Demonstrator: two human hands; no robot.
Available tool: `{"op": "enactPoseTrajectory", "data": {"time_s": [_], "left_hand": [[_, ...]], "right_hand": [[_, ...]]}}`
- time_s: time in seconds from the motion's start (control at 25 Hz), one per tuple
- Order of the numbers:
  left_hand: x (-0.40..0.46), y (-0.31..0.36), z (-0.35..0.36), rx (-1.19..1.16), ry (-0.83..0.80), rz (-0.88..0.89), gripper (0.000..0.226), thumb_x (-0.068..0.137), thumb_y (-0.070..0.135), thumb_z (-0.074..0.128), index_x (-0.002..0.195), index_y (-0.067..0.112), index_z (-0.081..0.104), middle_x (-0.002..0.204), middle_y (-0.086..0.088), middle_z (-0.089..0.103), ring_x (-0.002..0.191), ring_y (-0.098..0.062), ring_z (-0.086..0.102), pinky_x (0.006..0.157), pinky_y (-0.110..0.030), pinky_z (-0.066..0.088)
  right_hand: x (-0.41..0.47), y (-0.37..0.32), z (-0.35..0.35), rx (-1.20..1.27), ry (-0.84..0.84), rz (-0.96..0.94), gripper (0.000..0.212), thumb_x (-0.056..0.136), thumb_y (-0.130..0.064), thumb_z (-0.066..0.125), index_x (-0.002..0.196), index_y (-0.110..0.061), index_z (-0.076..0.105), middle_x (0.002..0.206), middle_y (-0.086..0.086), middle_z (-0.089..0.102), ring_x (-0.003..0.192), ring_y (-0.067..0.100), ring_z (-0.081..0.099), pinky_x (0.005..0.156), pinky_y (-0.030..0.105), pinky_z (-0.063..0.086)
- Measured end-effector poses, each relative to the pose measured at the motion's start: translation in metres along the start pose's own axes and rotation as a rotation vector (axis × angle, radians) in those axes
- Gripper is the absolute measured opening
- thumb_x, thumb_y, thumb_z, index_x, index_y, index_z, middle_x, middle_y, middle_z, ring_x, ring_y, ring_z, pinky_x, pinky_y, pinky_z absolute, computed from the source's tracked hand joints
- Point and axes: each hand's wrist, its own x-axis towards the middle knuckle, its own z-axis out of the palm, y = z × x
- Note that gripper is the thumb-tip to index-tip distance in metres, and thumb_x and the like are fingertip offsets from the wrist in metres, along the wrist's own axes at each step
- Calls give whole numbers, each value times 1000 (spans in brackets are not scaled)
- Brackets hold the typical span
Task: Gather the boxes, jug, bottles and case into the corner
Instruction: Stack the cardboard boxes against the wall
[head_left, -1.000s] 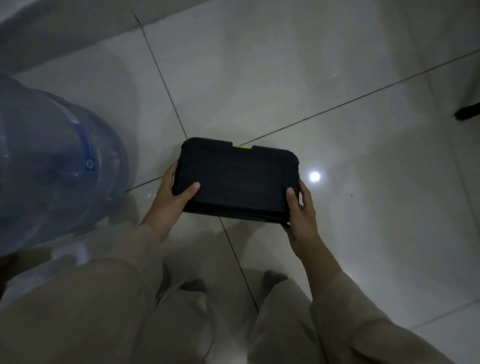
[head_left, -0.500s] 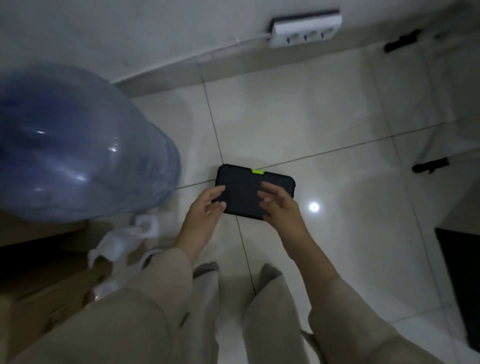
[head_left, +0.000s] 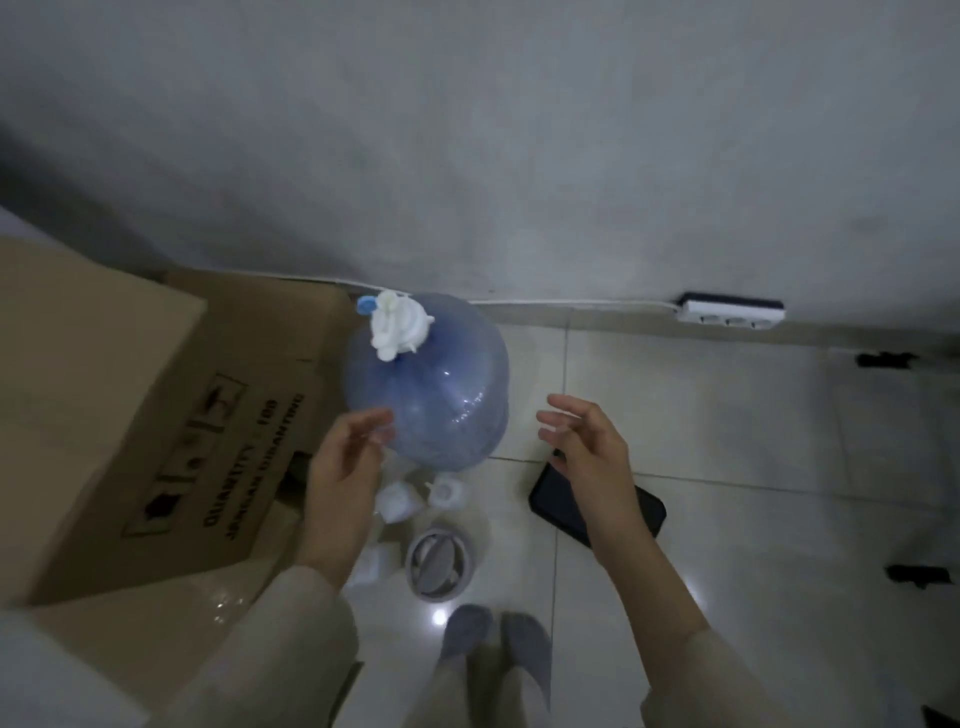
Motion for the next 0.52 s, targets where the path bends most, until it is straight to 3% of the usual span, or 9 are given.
{"op": "enactPoseTrajectory", "data": {"time_s": [0.16,0.28,0.4,0.52], "left_hand": [[-19,13,-71,-56,278,1,28,93,1,42,94,22,60,100,0,63,91,-3,61,82,-19,48],[-28,7,-121,-2,452,-38,24,94,3,42,100,21,58,100,8,60,86,8,57,74,-11,46],[-33,-1,-171,88,694,-33,28,92,-3,38,105,17,52,101,4,55,88,-1,52,79,-14,40],[-29,-6,-219,182,874,3,29,91,-1,39,115,10,52,106,3,48,95,-12,47,85,-30,39]], "right_hand": [[-8,-18,50,-46,-95,-54,32,92,2,43,97,-24,60,100,4,66,93,15,61,76,20,45],[-12,-19,95,-82,-169,-88,29,92,3,42,100,-19,60,97,4,65,88,15,61,77,23,45],[-17,-17,151,-126,-235,-107,33,92,4,40,95,-24,58,94,1,65,88,13,61,77,22,46],[-27,-11,205,-152,-294,-85,28,93,1,42,99,-21,58,94,-3,64,89,10,59,70,9,46]]}}
